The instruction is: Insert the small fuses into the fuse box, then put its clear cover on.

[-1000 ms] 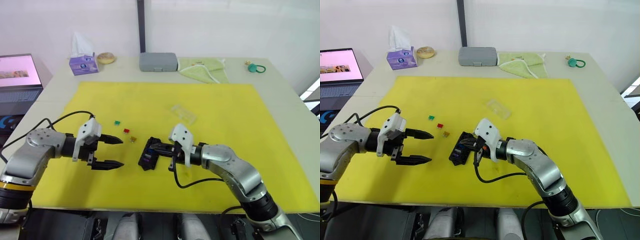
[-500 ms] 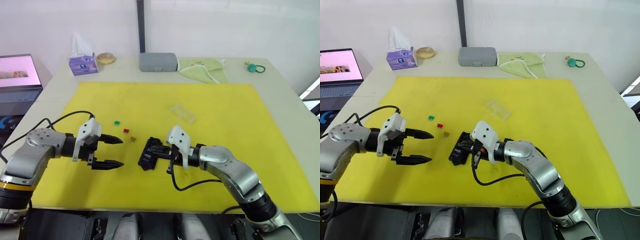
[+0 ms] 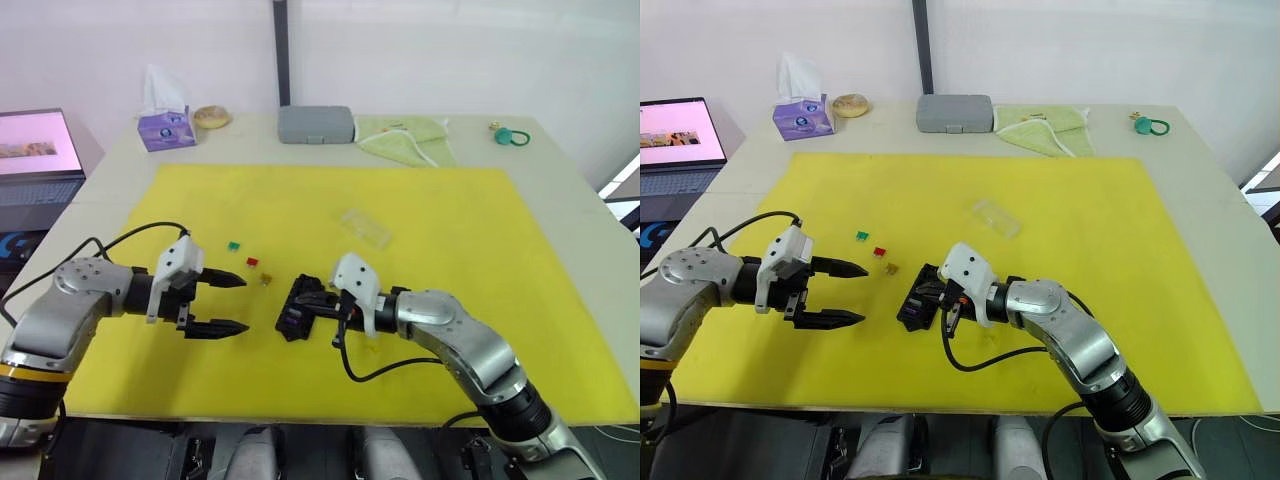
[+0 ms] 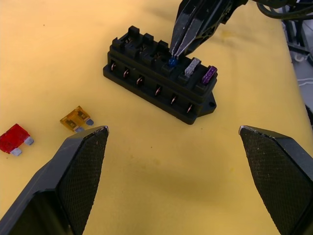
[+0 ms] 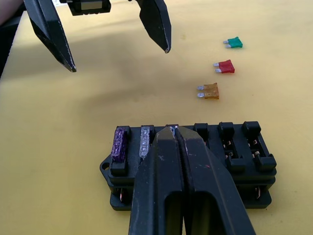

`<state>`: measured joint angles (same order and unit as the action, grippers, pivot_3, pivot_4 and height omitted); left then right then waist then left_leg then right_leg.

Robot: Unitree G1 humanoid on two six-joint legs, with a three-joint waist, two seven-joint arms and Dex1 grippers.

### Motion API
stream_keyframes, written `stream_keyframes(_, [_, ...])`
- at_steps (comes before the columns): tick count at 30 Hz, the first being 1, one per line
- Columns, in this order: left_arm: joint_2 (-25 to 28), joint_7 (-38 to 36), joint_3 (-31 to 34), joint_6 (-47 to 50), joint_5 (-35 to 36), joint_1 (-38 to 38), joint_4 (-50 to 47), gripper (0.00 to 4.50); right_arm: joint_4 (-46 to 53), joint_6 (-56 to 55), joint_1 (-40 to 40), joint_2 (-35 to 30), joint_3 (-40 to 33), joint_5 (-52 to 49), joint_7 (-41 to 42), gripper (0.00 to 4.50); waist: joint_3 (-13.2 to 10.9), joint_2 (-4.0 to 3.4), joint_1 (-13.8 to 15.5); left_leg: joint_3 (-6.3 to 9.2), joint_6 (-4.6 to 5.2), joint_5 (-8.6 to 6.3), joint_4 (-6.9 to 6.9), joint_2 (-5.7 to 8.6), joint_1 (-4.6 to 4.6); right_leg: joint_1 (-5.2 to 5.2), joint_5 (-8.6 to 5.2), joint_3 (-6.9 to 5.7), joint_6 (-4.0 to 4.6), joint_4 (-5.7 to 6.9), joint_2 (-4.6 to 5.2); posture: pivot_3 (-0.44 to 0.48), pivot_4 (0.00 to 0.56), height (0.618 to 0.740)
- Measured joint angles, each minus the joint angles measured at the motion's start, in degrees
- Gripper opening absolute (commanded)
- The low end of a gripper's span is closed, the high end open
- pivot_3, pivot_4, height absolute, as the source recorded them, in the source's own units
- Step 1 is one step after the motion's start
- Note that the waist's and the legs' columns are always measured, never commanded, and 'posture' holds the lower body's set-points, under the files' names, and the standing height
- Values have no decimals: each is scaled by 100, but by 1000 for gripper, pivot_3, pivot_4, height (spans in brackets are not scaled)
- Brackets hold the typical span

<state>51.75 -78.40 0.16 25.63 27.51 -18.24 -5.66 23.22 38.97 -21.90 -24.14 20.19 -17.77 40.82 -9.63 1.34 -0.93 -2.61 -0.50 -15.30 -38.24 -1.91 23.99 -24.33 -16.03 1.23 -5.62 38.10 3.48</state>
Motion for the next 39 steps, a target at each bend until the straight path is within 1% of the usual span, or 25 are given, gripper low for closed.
stream_keyframes(4, [6, -3, 17, 22, 1, -13, 174, 4500, 89, 32, -5, 72, -522, -430, 45, 62, 0, 0, 10, 1, 0, 0, 0, 0, 1, 0, 0, 0, 0, 0, 1, 0, 150, 737])
stream_keyframes(8, [141, 108, 222, 173, 4, -236, 843, 4500, 460, 396, -277, -20, -1326, -1030, -32, 62, 0, 0, 8, 5, 0, 0, 0, -1, 1, 0, 0, -2, 0, 1, -1, 0, 150, 737])
stream_keyframes(10, [244, 192, 443, 249, 8, -383, 1215, 4500, 625, 600, -221, -352, -1728, -1256, -34, 62, 0, 0, 15, 4, 0, 0, 0, 0, 1, 0, 0, -2, 0, -2, 2, 0, 150, 737])
stream_keyframes(11, [298, 252, 563, 259, 5, -433, 1419, 4500, 645, 685, -72, -574, -1940, -1303, -27, 62, 0, 0, 32, 3, 0, 0, 1, 3, 4, 2, 0, -5, 0, -5, 4, 0, 150, 737])
stream_keyframes(12, [377, 353, 679, 248, -28, -480, 1729, 4500, 602, 731, 200, -830, -2215, -1308, -30, 296, 0, 1, 48, -3, 0, 0, 1, 6, 5, 4, 0, -8, 0, -9, 8, 0, 150, 737])
stream_keyframes(14, [474, 554, 967, 183, -119, -517, 2410, 4500, 214, 658, 731, -1212, -2759, -1181, -78, 875, 0, 1, 44, -14, 0, 0, 0, 8, 5, 4, 0, -6, -1, -11, 10, 0, 150, 737])
stream_keyframes(15, [475, 624, 1045, 101, -137, -585, 2756, 4500, -77, 531, 970, -1377, -3038, -1085, -101, 1275, 0, 1, 47, -16, 0, 0, 0, 9, 5, 5, 0, -5, -1, -11, 12, 0, 150, 737])
stream_keyframes(18, [510, 690, 1392, -252, -212, -900, 4285, 4500, -1611, -233, 1765, -1967, -4298, -671, -114, 2840, 1, 1, 57, -20, 0, 0, 0, 13, 4, 6, 0, -5, -2, -11, 11, 0, 150, 737])
stream_keyframes(19, [533, 695, 1449, -338, -242, -948, 4617, 4500, -1904, -363, 1876, -2036, -4596, -596, -116, 3297, 0, 2, 36, -19, 0, 0, 1, 9, 4, 5, 0, -6, -2, -11, 7, 0, 150, 737])
stream_keyframes(20, [525, 684, 1459, -412, -284, -1022, 4855, 4500, -2030, -475, 1920, -2050, -4765, -586, -106, 3854, 0, 2, 19, -19, 0, 0, 1, 7, 0, 5, 0, -5, -2, -7, 5, 0, 150, 737])
stream_keyframes(21, [494, 658, 1453, -486, -330, -1128, 5042, 4500, -2095, -576, 1945, -2051, -4852, -586, -86, 4322, 0, 2, -7, -19, 0, 0, 1, 3, -4, 5, 0, -3, -1, -2, 0, 0, 150, 737])
stream_keyframes(22, [441, 609, 1433, -581, -354, -1275, 5198, 4500, -2137, -693, 1971, -2050, -4883, -588, -45, 4421, 1, 2, -27, -19, 0, 0, 1, 0, -10, 7, 1, -1, 0, 2, -5, 0, 150, 737])
stream_keyframes(25, [381, 530, 1369, -837, -522, -1517, 5535, 4500, -2317, -859, 2000, -2049, -4913, -594, 2, 4421, 1, 1, -55, -24, 0, 0, 5, -1, -30, 19, 1, 9, 1, 6, -8, 0, 150, 737])
stream_keyframes(30, [110, 530, 1178, -1279, -851, -1565, 5850, 4500, -2405, -942, 2028, -2047, -4909, -541, -136, 4421, 1, 1, 4, -29, 0, 0, 4, -1, -30, 22, 1, 10, 0, 4, -3, 0, 150, 737])
stream_keyframes(34, [50, 505, 1018, -1241, -1000, -1725, 5799, 4500, -2399, -983, 1834, -1975, -4860, -544, -265, 4421, 1, 2, 14, -27, 0, 0, 3, 0, -29, 23, 1, 10, 0, 4, -2, 0, 150, 737])
stream_keyframes(39, [36, 219, 1010, -832, -984, -2000, 5667, 4500, -2168, -876, 1705, -1961, -4793, -628, -301, 4421, 1, 2, 7, -27, 0, 0, 3, 0, -30, 24, 1, 10, 0, 3, -3, 0, 150, 737])
